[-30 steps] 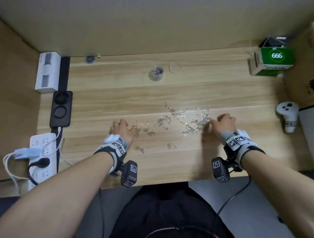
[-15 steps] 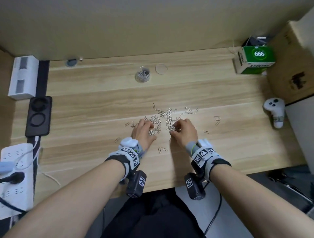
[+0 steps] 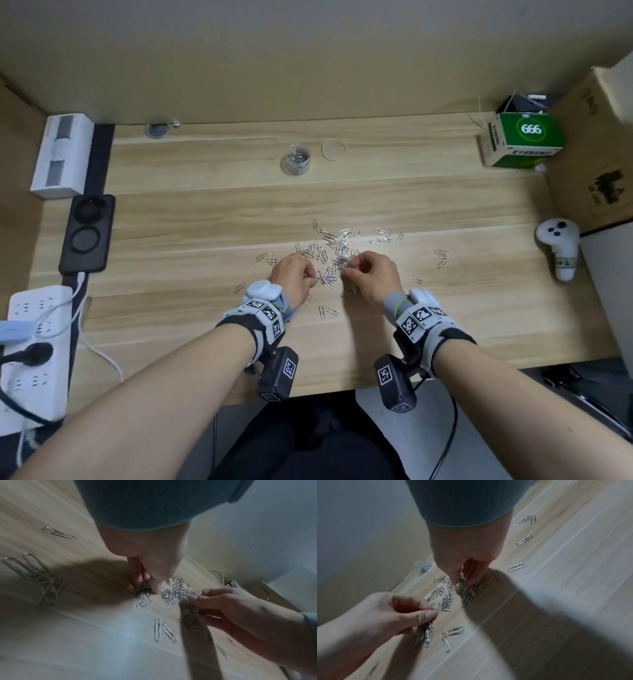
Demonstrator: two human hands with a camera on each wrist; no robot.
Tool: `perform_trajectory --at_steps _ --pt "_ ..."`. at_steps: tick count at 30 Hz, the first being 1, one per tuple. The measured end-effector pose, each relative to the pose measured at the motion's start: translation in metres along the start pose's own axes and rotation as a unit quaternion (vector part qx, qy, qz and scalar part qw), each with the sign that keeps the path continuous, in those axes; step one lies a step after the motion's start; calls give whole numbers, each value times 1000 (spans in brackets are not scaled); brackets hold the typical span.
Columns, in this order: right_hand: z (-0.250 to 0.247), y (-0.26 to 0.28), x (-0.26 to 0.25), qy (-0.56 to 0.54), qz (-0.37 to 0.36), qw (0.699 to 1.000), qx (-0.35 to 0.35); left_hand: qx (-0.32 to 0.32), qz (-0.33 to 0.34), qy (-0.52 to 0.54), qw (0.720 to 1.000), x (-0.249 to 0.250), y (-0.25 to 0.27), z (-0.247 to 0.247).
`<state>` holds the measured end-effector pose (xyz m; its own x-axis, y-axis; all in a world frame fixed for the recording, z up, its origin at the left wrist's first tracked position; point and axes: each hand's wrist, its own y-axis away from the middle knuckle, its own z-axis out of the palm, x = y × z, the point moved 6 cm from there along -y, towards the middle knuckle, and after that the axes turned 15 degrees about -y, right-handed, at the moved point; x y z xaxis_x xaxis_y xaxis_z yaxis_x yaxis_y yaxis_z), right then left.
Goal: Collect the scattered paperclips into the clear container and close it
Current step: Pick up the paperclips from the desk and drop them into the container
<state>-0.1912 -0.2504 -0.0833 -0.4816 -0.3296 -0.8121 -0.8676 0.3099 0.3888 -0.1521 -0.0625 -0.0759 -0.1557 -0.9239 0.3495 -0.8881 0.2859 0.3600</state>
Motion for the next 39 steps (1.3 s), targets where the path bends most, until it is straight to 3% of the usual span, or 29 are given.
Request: perform_trajectory --at_steps 14,19,23,28,34,39 --pt "-1 -46 -35 -54 69 987 -137 5 -67 86 994 4 -34 -65" --pt "2 -60 -59 -88 122 970 -190 12 -89 133 987 1 -58 -85" --pt "4 -82 -79 -160 185 951 -191 29 -110 165 980 -4 -83 -106" --pt "13 -102 -99 -197 257 925 -200 65 -155 270 948 -8 -123 -133" --pt "25 -124 -93 -186 275 917 -221 106 -205 361 904 -13 -178 -146" --pt "27 -136 -97 -205 272 913 -225 114 -200 287 930 -19 -201 -149"
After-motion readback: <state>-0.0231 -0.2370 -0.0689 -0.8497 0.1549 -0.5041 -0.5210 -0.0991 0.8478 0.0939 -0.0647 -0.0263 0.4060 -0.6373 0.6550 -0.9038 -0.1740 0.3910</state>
